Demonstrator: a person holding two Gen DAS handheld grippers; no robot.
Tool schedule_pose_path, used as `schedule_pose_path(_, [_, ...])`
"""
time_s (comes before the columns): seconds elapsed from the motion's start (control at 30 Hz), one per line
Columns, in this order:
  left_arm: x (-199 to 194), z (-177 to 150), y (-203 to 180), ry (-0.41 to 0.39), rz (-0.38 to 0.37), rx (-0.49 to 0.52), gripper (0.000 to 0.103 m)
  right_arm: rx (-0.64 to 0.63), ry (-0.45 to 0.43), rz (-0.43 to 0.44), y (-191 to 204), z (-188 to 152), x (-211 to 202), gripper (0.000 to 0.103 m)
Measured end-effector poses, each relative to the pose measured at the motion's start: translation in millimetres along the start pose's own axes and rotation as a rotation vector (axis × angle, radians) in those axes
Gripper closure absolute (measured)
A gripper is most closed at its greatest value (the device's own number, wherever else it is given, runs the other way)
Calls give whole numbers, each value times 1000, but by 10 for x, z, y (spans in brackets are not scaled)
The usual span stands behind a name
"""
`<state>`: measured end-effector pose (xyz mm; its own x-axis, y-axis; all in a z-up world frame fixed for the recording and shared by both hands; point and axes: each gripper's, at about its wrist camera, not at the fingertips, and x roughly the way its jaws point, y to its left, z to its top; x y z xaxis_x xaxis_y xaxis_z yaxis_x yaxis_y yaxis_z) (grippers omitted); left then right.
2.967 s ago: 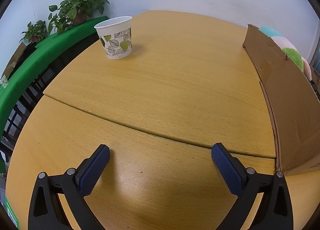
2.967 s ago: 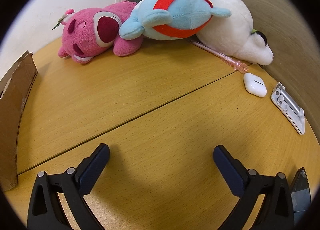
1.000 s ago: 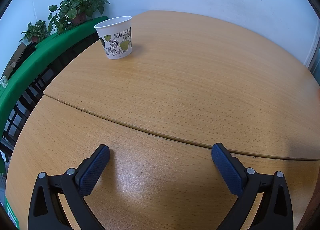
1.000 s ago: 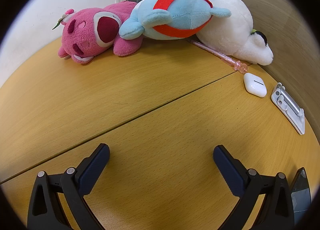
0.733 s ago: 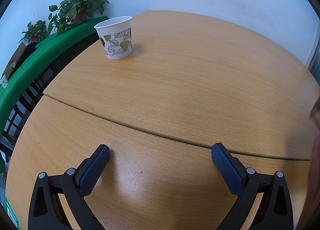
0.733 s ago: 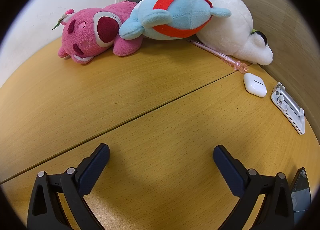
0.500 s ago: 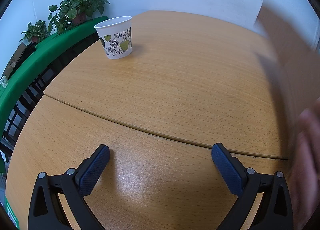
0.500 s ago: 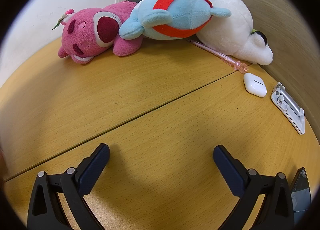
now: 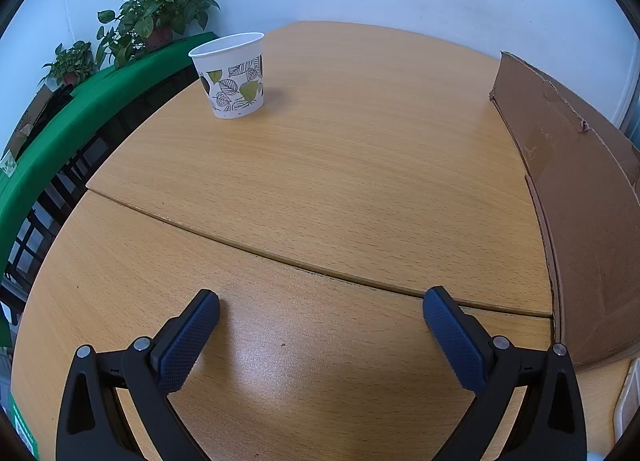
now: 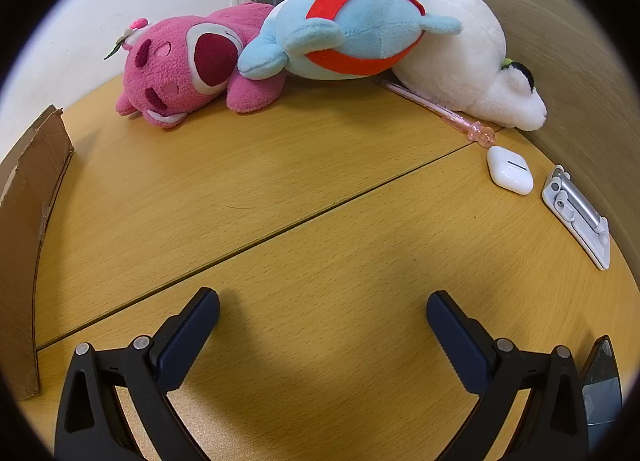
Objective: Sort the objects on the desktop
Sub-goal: 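Move the left tool to the pink-and-teal plush pig and grasp it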
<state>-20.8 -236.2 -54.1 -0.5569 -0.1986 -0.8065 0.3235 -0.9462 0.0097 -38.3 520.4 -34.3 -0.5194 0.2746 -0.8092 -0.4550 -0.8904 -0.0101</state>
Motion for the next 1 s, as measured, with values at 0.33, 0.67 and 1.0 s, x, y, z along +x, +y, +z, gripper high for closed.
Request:
schedule_pose_path(0.33, [-1,1,-1,0,1,-2,0,0,0,0,-1,4,2,0])
schedule_pose_path(0.67, [-51,-47,-21,0,-3,8,0,-50,54,31,-71,-83,-107,0])
schedule_pose_path(1.0, [-1704,-124,-79,-340,33,90,0,-291,-201,174,150,-271,-1535,0])
